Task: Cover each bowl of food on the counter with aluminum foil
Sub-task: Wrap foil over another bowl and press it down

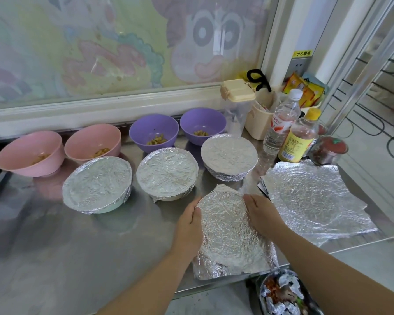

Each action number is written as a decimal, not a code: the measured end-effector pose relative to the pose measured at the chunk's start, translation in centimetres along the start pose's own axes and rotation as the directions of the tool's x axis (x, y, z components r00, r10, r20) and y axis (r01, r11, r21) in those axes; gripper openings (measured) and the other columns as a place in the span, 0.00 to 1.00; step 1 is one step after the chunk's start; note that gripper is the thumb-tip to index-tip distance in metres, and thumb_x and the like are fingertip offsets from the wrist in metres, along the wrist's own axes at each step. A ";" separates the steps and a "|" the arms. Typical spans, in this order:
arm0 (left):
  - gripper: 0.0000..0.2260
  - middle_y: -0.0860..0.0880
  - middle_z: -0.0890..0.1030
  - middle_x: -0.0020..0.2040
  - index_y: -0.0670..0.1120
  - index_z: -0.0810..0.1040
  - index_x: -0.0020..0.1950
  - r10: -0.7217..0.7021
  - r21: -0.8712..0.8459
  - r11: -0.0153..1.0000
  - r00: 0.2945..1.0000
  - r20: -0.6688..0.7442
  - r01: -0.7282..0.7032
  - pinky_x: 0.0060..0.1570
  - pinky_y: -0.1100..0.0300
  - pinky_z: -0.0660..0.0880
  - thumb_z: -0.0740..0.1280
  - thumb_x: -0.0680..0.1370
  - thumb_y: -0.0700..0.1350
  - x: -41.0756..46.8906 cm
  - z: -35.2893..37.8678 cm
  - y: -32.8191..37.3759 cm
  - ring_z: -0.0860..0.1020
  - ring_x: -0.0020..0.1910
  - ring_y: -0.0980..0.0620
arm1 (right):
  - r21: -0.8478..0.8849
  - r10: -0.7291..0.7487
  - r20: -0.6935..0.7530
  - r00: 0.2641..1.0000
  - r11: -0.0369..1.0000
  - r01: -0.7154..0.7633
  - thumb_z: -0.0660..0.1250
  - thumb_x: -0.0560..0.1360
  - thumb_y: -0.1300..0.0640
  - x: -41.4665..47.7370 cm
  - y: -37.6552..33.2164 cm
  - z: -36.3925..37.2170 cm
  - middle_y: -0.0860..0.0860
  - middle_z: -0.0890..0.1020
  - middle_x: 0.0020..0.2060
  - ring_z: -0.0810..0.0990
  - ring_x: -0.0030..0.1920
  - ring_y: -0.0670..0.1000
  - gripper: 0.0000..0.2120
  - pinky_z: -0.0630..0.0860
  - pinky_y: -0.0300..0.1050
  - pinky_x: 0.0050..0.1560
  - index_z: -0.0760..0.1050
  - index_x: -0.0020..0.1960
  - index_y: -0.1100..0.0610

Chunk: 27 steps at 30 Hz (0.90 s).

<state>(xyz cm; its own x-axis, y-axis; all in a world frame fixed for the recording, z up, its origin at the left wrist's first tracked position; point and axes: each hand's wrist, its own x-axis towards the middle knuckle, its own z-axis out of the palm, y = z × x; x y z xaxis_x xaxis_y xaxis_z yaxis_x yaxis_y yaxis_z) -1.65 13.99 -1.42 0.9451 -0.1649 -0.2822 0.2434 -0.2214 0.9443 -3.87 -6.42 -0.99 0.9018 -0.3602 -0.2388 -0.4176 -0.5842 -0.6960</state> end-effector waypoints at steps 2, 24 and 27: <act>0.15 0.57 0.80 0.62 0.54 0.76 0.69 0.003 0.007 1.000 1.000 0.001 -0.003 0.69 0.51 0.71 0.57 0.85 0.44 0.0 -0.1 0.1 0.76 0.63 0.59 | -0.106 -0.054 0.028 0.998 0.993 0.056 0.53 0.86 0.48 0.2 0.0 -0.2 0.52 0.79 0.39 0.78 0.43 0.55 0.19 0.70 0.46 0.42 0.75 0.45 0.56; 0.16 0.60 0.80 0.61 0.54 0.75 0.69 0.016 0.006 1.000 0.999 -0.040 -0.016 0.67 0.60 0.72 0.55 0.85 0.44 -0.7 0.4 0.5 0.75 0.61 0.66 | -0.111 -0.284 0.336 0.898 0.935 0.337 0.70 0.79 0.55 4.9 -5.6 -0.5 0.47 0.84 0.35 0.75 0.28 0.38 0.06 0.70 0.31 0.33 0.85 0.51 0.52; 0.16 0.60 0.80 0.61 0.53 0.75 0.69 0.011 -0.022 1.000 0.999 -0.039 -0.012 0.66 0.61 0.72 0.55 0.85 0.43 -0.8 0.4 0.7 0.76 0.61 0.65 | -0.129 -0.284 0.319 0.904 0.932 0.338 0.69 0.80 0.56 4.8 -5.6 -0.2 0.49 0.84 0.34 0.74 0.27 0.39 0.06 0.69 0.30 0.31 0.85 0.50 0.53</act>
<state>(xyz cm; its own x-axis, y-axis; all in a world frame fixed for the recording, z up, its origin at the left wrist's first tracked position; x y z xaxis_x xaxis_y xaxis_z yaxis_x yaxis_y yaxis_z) -2.35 13.56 -0.59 0.9554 -0.1298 -0.2651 0.2369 -0.1986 0.9510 2.82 -5.03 1.88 0.9694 0.0722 -0.2347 -0.0988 -0.7604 -0.6419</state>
